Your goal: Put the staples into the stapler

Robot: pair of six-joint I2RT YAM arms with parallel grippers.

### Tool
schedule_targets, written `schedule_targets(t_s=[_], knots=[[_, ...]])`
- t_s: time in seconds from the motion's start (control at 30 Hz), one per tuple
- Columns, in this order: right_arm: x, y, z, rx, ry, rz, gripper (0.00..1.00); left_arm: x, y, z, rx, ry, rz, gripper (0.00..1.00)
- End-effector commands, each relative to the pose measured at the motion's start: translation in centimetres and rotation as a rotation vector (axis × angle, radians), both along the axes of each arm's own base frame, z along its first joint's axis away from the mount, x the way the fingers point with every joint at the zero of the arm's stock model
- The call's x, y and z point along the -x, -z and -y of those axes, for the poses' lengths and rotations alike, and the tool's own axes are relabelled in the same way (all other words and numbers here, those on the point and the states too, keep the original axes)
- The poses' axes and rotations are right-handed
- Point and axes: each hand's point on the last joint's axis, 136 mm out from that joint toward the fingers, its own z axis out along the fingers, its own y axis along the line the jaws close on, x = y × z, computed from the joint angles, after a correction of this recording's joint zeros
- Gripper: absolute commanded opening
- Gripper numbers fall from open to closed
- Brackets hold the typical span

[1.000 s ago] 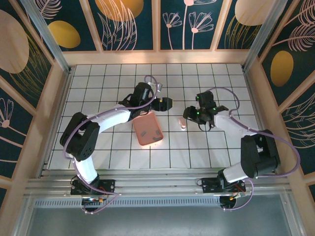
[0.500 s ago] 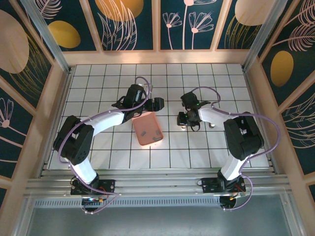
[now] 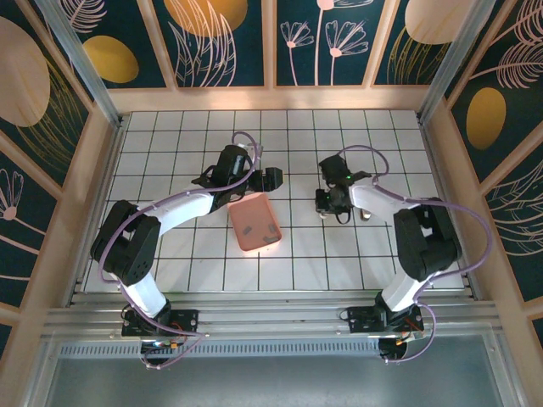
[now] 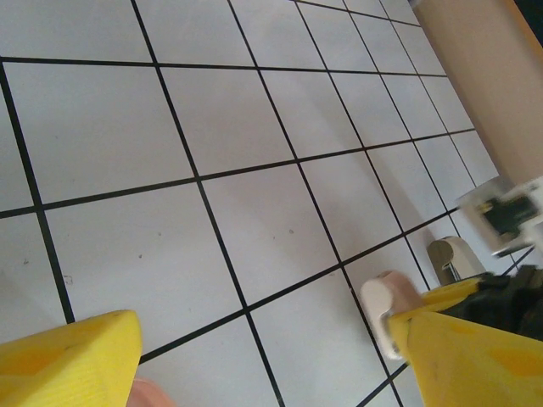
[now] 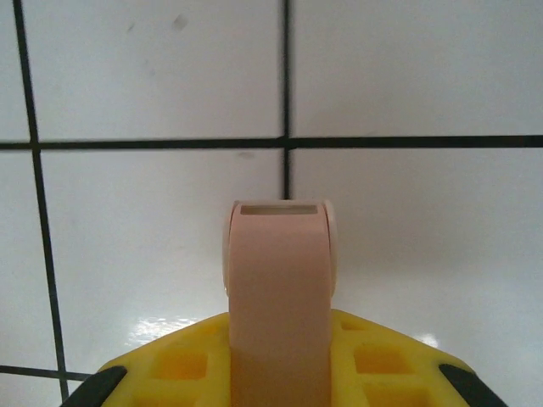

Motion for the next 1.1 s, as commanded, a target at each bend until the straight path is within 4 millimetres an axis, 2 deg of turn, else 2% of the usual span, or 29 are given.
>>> schedule_targets(t_s=[0.0, 0.1, 0.23, 0.53, 0.63, 0.73, 0.83, 0.97, 1.0, 1.03, 1.07], knots=[[0.4, -0.6, 3.7, 0.040, 0.075, 0.005, 0.18, -0.3, -1.6, -0.2, 0.004, -0.010, 0.026, 0.82], [0.8, -0.1, 5.5, 0.040, 0.110, -0.012, 0.19, -0.3, -1.5, -0.4, 0.003, -0.014, 0.024, 0.82], [1.3, 0.7, 6.8, 0.052, 0.127, -0.032, 0.19, -0.3, -1.6, -0.5, 0.005, -0.020, 0.027, 0.82], [2.0, 1.6, 6.1, 0.008, 0.098, -0.054, 0.21, -0.1, -1.8, -0.9, -0.002, -0.035, 0.036, 0.82], [2.0, 1.1, 6.2, 0.015, 0.086, -0.043, 0.27, -0.2, -2.0, -1.3, -0.008, -0.046, 0.045, 0.83], [1.5, -0.4, 6.3, 0.013, 0.079, 0.007, 0.41, -0.4, -2.7, -2.0, -0.014, -0.070, 0.066, 0.83], [0.6, -3.1, 6.7, -0.006, 0.092, 0.093, 0.50, -0.8, -4.1, -4.1, -0.024, -0.134, 0.110, 0.86], [-1.1, -7.0, 9.5, -0.034, 0.171, 0.265, 0.59, -1.3, -6.9, -9.7, -0.110, -0.304, 0.229, 0.92], [-1.4, -8.0, 10.5, -0.036, 0.189, 0.320, 0.73, -1.6, -8.2, -11.6, -0.135, -0.370, 0.269, 0.95], [-1.7, -8.8, 11.3, -0.035, 0.202, 0.369, 0.97, -1.3, -7.8, -13.5, -0.176, -0.422, 0.278, 0.97], [-2.0, -9.5, 12.4, -0.032, 0.222, 0.427, 0.99, -1.1, -8.3, -15.6, -0.213, -0.485, 0.307, 0.99]])
